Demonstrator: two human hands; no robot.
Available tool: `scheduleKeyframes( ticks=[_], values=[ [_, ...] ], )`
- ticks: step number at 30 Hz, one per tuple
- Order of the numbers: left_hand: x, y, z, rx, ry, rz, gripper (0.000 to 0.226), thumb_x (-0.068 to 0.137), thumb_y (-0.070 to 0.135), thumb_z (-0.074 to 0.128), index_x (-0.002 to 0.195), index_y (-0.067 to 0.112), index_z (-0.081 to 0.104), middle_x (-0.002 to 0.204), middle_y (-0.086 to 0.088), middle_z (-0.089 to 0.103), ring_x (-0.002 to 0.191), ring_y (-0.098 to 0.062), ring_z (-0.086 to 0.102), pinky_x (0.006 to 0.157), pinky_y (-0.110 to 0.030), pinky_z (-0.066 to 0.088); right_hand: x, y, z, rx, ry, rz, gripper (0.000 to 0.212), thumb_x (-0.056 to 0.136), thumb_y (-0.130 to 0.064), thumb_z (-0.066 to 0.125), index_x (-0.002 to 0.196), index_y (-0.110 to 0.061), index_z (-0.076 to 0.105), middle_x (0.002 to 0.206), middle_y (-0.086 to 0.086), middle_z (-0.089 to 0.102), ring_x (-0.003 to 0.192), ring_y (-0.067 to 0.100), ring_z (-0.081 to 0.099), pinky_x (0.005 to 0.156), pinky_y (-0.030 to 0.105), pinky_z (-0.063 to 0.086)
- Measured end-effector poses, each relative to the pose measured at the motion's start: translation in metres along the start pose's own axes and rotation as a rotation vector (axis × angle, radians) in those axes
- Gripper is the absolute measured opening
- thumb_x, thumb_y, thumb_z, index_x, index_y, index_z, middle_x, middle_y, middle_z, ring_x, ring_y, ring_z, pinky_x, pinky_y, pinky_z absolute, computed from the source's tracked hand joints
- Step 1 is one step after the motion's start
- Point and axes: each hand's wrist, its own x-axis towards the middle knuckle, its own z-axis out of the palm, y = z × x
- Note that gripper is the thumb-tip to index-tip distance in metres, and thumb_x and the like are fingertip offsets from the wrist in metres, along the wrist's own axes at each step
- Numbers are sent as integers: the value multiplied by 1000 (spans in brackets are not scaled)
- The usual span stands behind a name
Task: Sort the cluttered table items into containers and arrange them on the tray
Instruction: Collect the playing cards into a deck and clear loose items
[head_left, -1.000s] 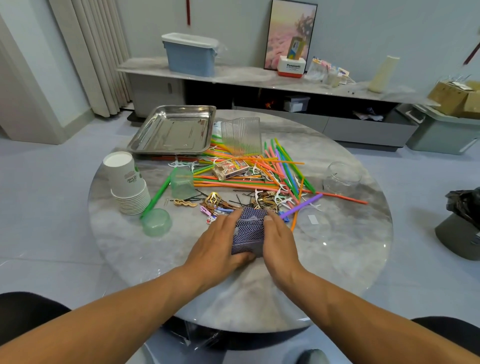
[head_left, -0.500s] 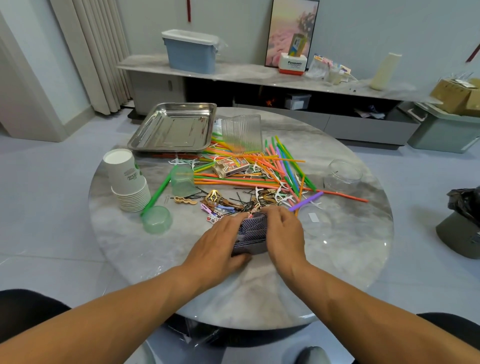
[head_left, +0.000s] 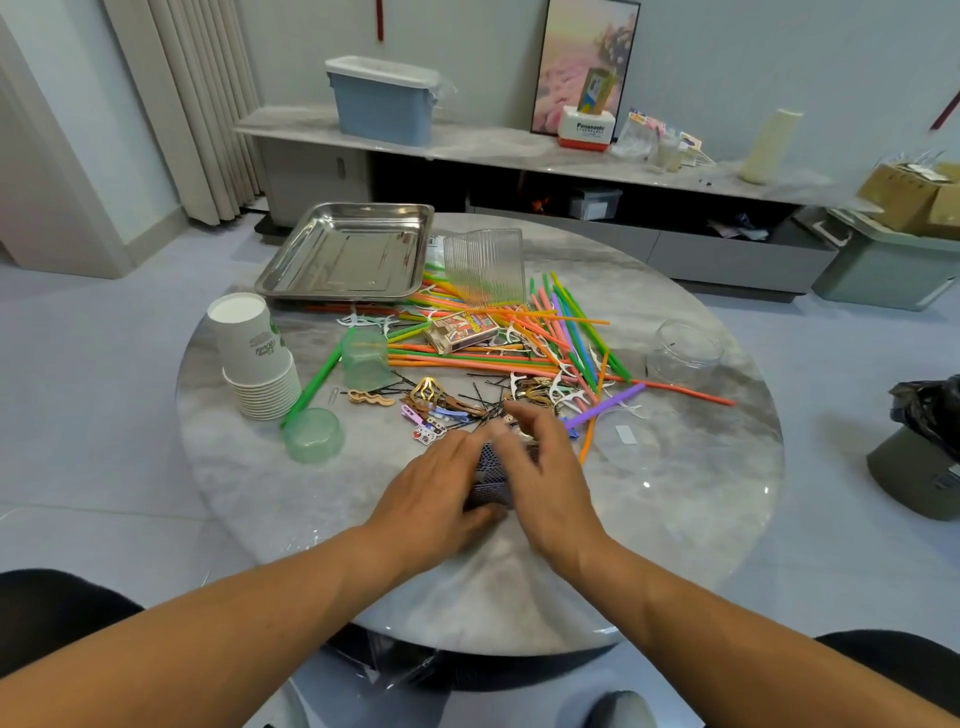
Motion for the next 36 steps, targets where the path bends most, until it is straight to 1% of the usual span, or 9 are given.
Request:
scheduleKeyframes(
  ticks=[4, 7, 9, 16, 22, 25, 29, 32, 36],
  values=[
    [5, 3, -5, 56, -58, -63, 78, 86, 43, 67, 152, 33, 26, 127, 2, 47, 110, -26, 56, 84, -39, 49, -3, 5, 7, -300, 40, -117, 31, 84, -56, 65, 106, -35, 64, 112, -19, 57, 110, 0, 52, 95, 21, 43],
    [7, 5, -5, 167, -93, -55, 82, 88, 56, 64, 153, 28, 24, 128, 1, 49, 117, -25, 53, 87, -38, 45, 7, 5, 0, -230, 161, -39, 12, 93, -34, 65, 93, -23, 71, 104, -9, 62, 105, 7, 53, 96, 31, 45],
    [7, 4, -5, 181, -111, -66, 90, 87, 61, 64, 156, 26, 20, 135, 0, 47, 123, -25, 50, 95, -39, 44, 15, 6, -8, -165, 236, 69, 18, 96, -25, 57, 85, -19, 71, 97, -6, 63, 103, 14, 54, 90, 34, 44],
    [3, 1, -5, 48, -96, -35, 93, 85, 60, 69, 157, 34, 16, 137, 4, 46, 123, -21, 50, 94, -34, 43, 13, 18, -12, -30, 309, 308, 28, 104, -17, 43, 110, -18, 71, 110, 3, 69, 101, 19, 62, 86, 32, 48],
    [6, 6, -6, 33, -94, -23, 70, 84, 49, 71, 143, 31, 36, 120, 4, 48, 111, -22, 54, 84, -37, 46, -8, 14, 7, 61, 38, 177, 25, 93, -57, 60, 106, -36, 66, 111, -13, 63, 102, 0, 61, 90, 23, 48],
    [4, 5, -4, 101, -97, -7, 72, 86, 53, 69, 145, 30, 36, 122, 4, 46, 110, -21, 53, 83, -35, 44, -4, 16, 2, -33, 127, 204, 11, 97, -38, 61, 102, -31, 68, 112, -3, 65, 101, 11, 62, 91, 33, 51],
    [3, 4, -3, 109, -100, -3, 82, 85, 57, 68, 153, 32, 28, 128, 5, 45, 114, -21, 52, 86, -34, 43, 2, 16, -5, -80, 173, 270, 30, 105, -18, 43, 120, -17, 69, 122, 4, 65, 113, 19, 59, 102, 38, 48],
    [3, 4, -4, 19, -99, -4, 74, 84, 49, 72, 146, 30, 37, 125, 4, 45, 114, -20, 52, 88, -36, 46, -7, 18, 5, 7, 20, 235, 36, 109, -35, 40, 132, -21, 63, 131, 0, 65, 123, 17, 58, 109, 43, 44],
    [5, 1, -7, 51, -90, -20, 46, 84, 43, 72, 119, 26, 48, 112, 5, 47, 104, -18, 50, 77, -31, 40, -14, 19, 12, 82, -195, 288, 79, 92, -74, 38, 160, -35, 25, 159, -17, 32, 145, 2, 31, 124, 36, 24]
  ],
)
